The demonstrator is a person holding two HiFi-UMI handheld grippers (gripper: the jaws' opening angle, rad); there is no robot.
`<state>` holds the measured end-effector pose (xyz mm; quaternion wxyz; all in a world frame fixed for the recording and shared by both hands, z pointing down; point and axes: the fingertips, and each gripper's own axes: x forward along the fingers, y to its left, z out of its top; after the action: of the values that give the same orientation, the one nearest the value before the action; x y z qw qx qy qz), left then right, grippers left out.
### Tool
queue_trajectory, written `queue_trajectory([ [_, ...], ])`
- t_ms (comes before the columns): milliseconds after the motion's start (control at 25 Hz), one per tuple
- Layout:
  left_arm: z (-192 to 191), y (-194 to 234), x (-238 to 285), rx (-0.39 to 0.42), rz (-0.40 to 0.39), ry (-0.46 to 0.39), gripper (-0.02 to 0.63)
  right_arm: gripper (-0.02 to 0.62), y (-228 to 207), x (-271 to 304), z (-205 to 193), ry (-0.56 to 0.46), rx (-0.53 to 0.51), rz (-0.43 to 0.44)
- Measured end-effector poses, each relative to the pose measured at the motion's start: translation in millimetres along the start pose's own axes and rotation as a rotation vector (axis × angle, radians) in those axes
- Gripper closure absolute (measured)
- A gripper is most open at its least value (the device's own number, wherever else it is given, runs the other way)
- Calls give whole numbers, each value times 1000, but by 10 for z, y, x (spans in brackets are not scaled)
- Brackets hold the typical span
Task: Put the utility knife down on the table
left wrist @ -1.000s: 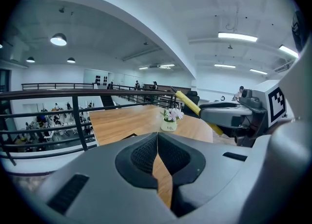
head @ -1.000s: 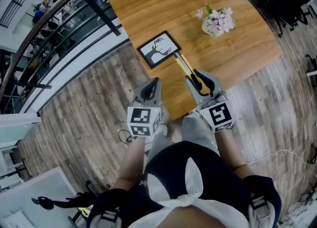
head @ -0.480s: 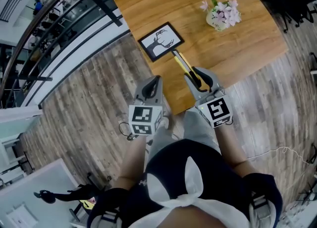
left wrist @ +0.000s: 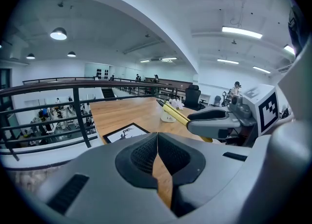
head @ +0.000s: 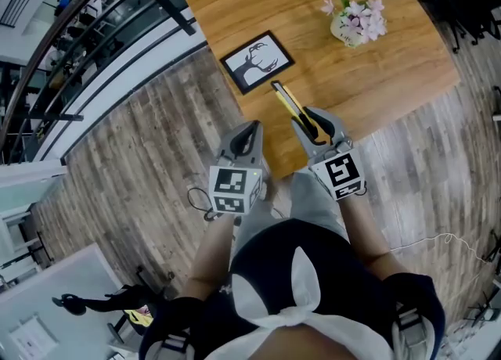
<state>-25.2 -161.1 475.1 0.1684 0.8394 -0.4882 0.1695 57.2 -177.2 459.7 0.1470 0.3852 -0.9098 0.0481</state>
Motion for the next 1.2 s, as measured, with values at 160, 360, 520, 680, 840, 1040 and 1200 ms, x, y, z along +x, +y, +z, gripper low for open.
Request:
queue_trajectory([
  [160,-33,5,13,-3,5,11,586,472,8,36,-90,19,0,14],
  [360,-81,23,22,-25,12,20,586,472,16,94,-206,41,0,26],
  [520,-112,27,25,-30,15,27,586,472,39,144,-297,60,4,41],
  [680,-139,54,26,-32,18,35,586,472,67,208,-359,77,6,53],
  [840,-185,84,36,-40,19,45,586,472,88,270,-449,100,4,60],
  [1040,-228,87,76,-47,10,55,586,472,86,321,-556,126,8,65],
  [1200,-256,97,117,-47,3,66,586,472,75,375,-648,144,14,69],
])
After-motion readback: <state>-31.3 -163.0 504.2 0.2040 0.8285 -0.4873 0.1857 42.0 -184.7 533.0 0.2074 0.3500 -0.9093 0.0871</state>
